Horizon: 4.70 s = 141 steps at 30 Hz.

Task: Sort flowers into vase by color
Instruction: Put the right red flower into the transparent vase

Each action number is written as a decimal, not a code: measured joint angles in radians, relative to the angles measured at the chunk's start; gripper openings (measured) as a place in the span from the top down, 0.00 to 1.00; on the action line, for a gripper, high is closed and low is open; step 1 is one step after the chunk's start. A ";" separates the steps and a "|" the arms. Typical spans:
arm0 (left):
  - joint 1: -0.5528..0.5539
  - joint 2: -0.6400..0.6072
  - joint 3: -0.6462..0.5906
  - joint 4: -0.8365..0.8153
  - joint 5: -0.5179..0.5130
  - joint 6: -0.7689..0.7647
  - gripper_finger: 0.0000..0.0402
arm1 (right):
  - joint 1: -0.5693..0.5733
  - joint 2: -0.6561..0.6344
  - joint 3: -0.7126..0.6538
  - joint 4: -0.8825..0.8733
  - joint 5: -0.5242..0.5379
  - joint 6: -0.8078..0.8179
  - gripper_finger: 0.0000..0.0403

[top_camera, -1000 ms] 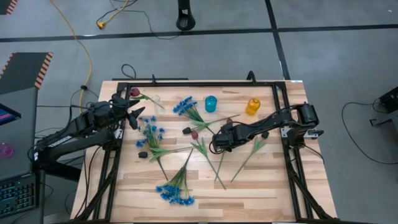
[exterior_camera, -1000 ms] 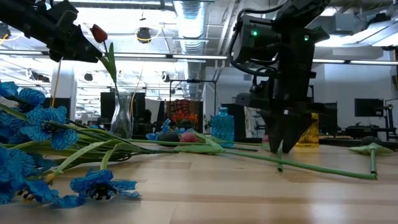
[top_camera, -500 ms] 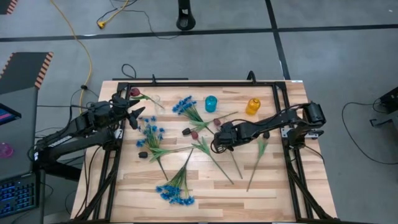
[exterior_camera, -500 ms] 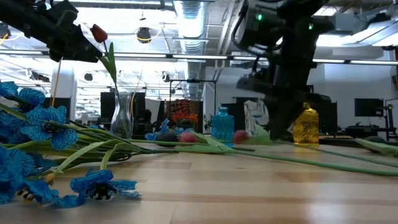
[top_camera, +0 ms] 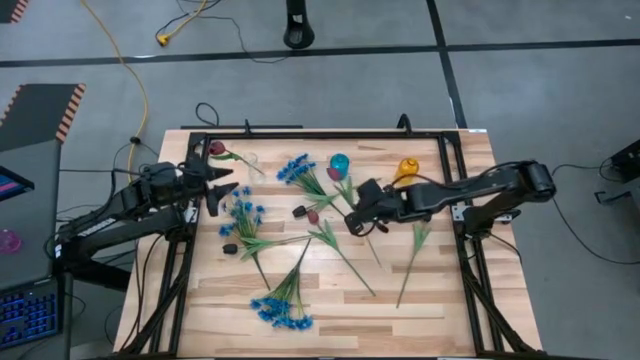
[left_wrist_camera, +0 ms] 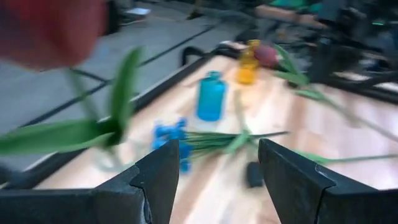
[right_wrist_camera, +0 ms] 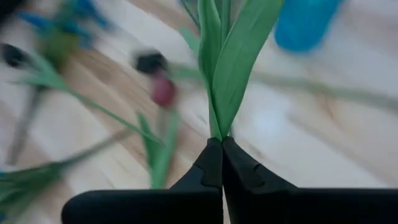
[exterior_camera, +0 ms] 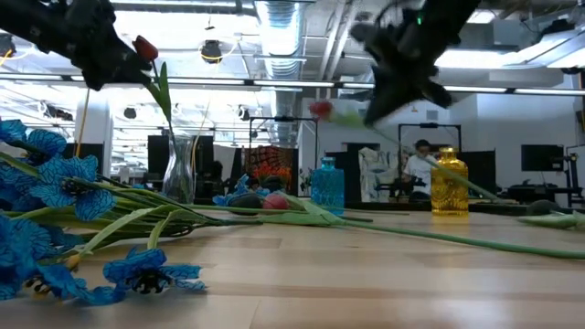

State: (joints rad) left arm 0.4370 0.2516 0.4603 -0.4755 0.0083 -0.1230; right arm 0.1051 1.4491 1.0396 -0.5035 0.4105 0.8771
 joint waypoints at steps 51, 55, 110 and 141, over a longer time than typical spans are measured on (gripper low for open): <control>-0.328 1.036 0.285 1.118 -0.020 0.171 0.49 | -0.047 -0.021 0.001 0.744 -0.004 -0.863 0.93; -0.328 1.059 0.314 1.116 -0.021 0.164 0.49 | -0.047 -0.021 0.001 0.745 -0.004 -0.884 0.93; -0.326 0.700 0.317 0.725 -0.180 0.233 0.92 | -0.048 -0.021 0.001 0.766 -0.001 -0.885 0.52; 0.017 0.493 0.598 0.083 -0.296 0.369 0.92 | -0.049 -0.021 0.001 0.720 -0.001 -0.885 0.53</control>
State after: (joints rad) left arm 0.4537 0.7446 1.0586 -0.3930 -0.2881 0.2456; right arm 0.0563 1.4281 1.0401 0.2164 0.4091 -0.0078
